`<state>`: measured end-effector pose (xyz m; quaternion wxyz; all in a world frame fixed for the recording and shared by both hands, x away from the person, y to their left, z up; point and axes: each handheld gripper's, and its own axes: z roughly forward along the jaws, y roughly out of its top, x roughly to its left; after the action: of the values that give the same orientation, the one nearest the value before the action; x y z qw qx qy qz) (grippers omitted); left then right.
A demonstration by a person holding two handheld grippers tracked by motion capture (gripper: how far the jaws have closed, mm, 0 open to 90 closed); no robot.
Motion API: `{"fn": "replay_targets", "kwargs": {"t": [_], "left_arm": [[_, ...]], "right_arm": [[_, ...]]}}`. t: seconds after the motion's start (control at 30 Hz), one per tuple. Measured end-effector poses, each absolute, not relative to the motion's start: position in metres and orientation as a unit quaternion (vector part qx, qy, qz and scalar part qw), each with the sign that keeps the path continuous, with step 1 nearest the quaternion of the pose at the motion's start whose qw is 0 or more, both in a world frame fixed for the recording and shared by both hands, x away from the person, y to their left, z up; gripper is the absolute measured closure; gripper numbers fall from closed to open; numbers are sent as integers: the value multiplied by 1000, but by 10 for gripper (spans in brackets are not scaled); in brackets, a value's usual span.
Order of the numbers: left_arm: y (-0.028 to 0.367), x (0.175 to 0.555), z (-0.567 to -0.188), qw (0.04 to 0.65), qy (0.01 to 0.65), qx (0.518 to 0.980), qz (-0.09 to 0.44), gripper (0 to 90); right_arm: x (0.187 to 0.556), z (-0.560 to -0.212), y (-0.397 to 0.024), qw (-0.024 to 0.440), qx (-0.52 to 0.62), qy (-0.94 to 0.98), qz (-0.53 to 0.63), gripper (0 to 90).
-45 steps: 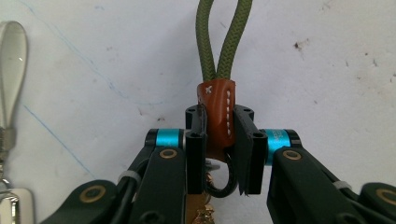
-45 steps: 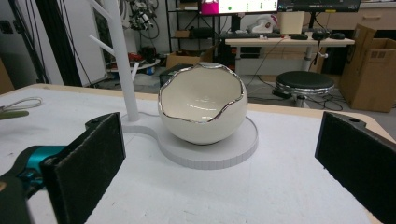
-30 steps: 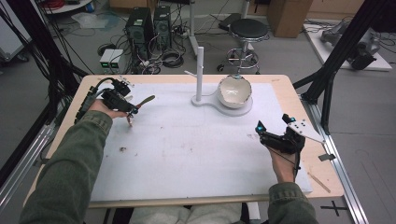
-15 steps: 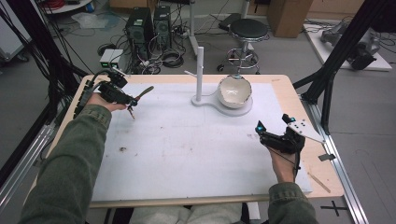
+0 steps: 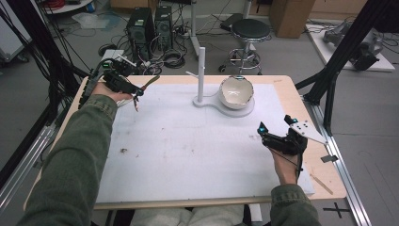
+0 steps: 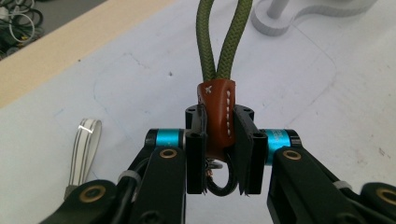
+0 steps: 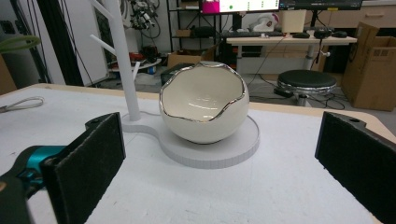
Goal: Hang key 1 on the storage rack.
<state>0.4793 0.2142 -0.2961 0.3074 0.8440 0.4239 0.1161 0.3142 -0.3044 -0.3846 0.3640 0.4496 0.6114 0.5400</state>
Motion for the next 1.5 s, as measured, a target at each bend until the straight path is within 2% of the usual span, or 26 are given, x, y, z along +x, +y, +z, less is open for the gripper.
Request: {"fn": "replay_targets", "kwargs": {"t": [0.23, 0.63, 1.5], "left_arm": [[204, 488, -287, 334, 424, 835, 113, 760], [192, 495, -274, 341, 420, 832, 123, 760], [136, 514, -292, 331, 392, 851, 114, 759]], "right_arm": [[314, -385, -305, 361, 450, 612, 541, 5], [313, -385, -305, 358, 453, 610, 543, 5], [312, -385, -308, 356, 453, 609, 545, 5]]}}
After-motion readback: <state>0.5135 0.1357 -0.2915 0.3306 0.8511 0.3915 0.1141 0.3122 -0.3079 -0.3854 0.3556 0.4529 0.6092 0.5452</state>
